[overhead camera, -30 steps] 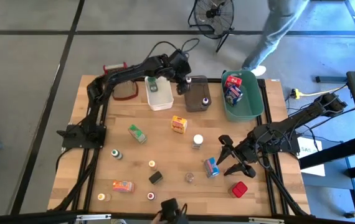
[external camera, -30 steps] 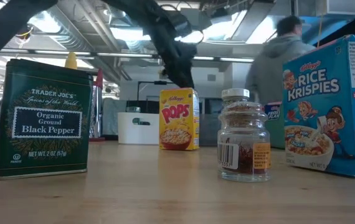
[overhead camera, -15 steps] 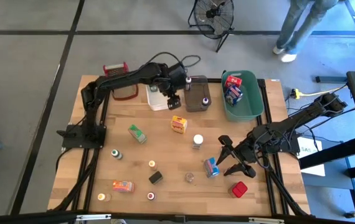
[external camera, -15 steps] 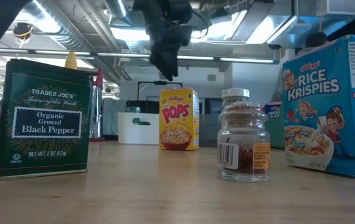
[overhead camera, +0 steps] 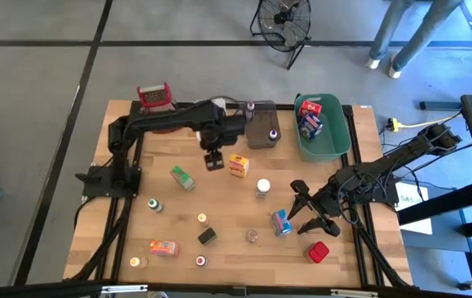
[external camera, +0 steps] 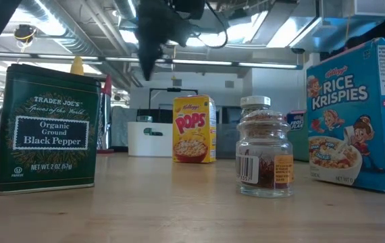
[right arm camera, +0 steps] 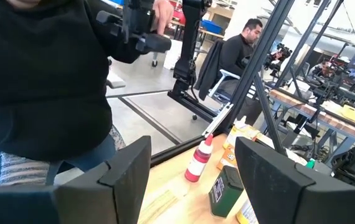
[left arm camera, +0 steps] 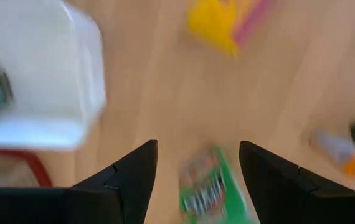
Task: Pick & Place Kitchen Items
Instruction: Put the yellow cereal box into the green bin
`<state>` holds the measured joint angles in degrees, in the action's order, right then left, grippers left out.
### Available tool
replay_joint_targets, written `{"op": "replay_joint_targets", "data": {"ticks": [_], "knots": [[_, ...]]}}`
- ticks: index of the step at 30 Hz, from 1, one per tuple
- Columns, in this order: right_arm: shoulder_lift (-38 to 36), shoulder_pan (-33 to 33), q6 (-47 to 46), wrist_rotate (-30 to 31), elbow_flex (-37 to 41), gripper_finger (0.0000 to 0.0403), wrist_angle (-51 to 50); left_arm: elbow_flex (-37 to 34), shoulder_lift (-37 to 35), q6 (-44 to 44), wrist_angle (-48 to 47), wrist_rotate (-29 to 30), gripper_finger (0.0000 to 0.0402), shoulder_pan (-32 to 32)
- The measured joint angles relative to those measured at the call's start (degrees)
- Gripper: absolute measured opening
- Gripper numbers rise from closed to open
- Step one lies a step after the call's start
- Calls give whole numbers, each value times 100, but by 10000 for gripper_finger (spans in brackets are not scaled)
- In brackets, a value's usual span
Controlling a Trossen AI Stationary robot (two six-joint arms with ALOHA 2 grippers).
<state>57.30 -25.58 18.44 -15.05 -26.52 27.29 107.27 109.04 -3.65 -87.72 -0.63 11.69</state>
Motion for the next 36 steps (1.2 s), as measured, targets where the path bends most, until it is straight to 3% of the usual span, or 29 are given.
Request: {"op": "replay_joint_targets", "data": {"ticks": [16, 25, 36], "knots": [[1, 0, 0, 0, 0, 234, -98, -21, -197, 182, -227, 449, 224, -1225], [2, 0, 2, 1, 0, 234, -36, -21, -197, 141, -230, 910, 280, -1255], [2, 0, 2, 0, 0, 234, -57, -26, -197, 291, -88, 942, 324, -1282]]}}
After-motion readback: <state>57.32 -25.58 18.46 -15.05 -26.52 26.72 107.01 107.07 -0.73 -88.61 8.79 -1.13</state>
